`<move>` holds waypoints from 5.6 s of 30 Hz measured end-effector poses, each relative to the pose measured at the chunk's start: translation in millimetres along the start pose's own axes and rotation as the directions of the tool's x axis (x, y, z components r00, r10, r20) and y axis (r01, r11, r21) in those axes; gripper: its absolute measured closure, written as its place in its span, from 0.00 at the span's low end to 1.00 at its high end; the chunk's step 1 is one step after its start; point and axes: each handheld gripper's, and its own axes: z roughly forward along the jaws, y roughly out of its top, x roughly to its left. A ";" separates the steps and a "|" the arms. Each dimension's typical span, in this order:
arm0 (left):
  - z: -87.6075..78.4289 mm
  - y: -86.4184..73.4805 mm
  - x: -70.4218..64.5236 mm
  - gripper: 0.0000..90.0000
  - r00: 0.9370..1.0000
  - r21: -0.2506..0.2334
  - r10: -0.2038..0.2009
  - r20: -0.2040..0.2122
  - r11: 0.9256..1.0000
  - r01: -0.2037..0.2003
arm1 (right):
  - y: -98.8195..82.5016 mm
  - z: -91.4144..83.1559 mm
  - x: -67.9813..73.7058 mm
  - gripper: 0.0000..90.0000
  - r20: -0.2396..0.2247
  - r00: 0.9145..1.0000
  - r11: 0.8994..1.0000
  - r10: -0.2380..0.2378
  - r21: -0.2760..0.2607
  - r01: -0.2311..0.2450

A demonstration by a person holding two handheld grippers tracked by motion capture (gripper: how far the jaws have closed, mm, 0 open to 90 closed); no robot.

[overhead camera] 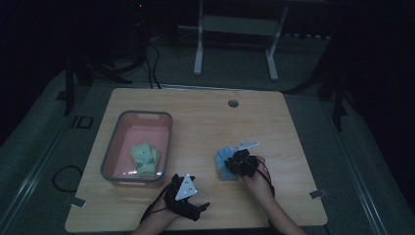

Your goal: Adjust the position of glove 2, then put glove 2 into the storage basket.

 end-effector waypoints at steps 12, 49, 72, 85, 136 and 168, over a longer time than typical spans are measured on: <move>0.6 4.6 -3.9 0.05 1.000 0.017 0.007 0.025 1.000 -0.008 | 3.7 -24.4 -8.0 0.25 -0.057 0.998 0.996 -0.020 -0.086 0.015; 46.1 55.5 6.5 0.08 0.971 0.001 0.206 0.125 0.978 -0.208 | -5.0 -41.5 -53.6 0.16 -0.167 0.985 0.991 -0.042 -0.130 0.020; 81.0 70.0 14.0 0.32 0.933 -0.022 0.332 0.137 0.943 -0.332 | 18.4 8.7 -65.3 0.27 -0.152 0.988 0.998 0.014 -0.055 -0.023; 93.2 64.1 9.9 0.54 0.889 0.073 0.442 0.119 0.889 -0.452 | 6.2 24.5 -53.5 0.27 -0.125 0.992 1.000 -0.017 -0.003 0.017; 31.6 110.6 33.4 0.85 0.910 0.196 0.405 0.092 0.888 -0.415 | 54.8 -1.6 -33.2 0.85 -0.367 0.930 0.998 0.024 -0.040 -0.041; -60.0 112.2 68.5 0.85 0.921 0.271 0.389 -0.014 0.888 -0.371 | 142.9 -7.0 39.4 0.86 -0.389 0.909 0.987 -0.152 -0.099 0.123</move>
